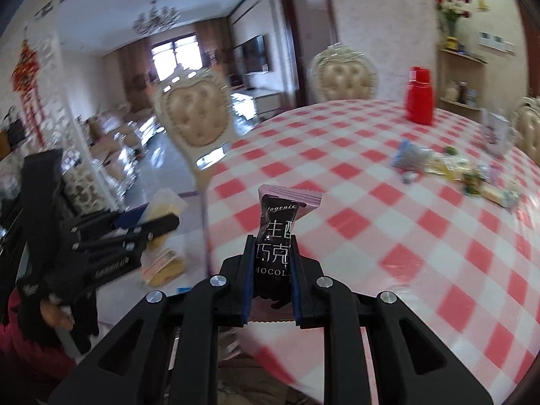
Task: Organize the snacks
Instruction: 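Carry the cake pack and chocolate bar to the clear box and release, then grasp the small white drink bottle with the left tool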
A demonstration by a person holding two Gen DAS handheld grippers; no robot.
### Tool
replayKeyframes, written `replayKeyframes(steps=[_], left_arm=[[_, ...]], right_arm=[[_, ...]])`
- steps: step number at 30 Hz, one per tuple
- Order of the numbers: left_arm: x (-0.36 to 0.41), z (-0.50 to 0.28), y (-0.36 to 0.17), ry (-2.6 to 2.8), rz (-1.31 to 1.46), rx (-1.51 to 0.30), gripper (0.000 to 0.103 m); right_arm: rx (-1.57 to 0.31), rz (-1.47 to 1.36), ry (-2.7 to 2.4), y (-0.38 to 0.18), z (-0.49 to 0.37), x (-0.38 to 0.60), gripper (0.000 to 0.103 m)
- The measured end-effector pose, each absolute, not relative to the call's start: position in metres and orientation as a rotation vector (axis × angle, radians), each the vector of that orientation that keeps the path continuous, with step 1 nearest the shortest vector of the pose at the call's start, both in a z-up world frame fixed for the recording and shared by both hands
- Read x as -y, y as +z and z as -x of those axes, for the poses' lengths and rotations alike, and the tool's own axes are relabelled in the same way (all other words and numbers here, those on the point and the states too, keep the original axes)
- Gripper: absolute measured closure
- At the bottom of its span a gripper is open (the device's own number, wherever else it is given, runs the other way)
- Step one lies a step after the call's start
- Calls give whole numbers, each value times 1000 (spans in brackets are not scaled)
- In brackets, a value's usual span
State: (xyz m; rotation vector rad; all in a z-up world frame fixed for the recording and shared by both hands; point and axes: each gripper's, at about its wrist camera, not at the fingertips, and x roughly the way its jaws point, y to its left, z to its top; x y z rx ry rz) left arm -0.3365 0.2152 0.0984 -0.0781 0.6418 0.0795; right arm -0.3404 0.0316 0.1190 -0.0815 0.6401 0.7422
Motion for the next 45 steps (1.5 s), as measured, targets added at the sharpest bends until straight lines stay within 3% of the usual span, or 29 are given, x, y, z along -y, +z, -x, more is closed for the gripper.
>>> replayKeyframes(steps=[10,22,27,28,29,30,31,37,45], left_arm=[[-290,344,99,219,174,-625,67],[-351,338,54,348,261,-725,67],[-366,336,43,403,283,-754,66],[-370,336,41,417,295,-758,54],[-374,337,40,441,304,-760,42],[-376,337,40,460,308,-756,21],[-378,339,42,488,308,-738,19],[-372,339,53,563,270,-703,5],[-319,303,54,466,159,-799,4]], right_arm=[[-704,209,955,99,347,-143,85],[-799,300,1131,61,345,-218,84],[-826,310,1207,44,345,-233,79],[-829,298,1216,43,344,-233,73],[-834,280,1222,42,340,-232,58],[-839,256,1225,42,336,-229,50],[-842,215,1229,42,330,-225,44],[-824,99,1205,48,306,-191,44],[-792,-40,1073,48,263,-117,38]])
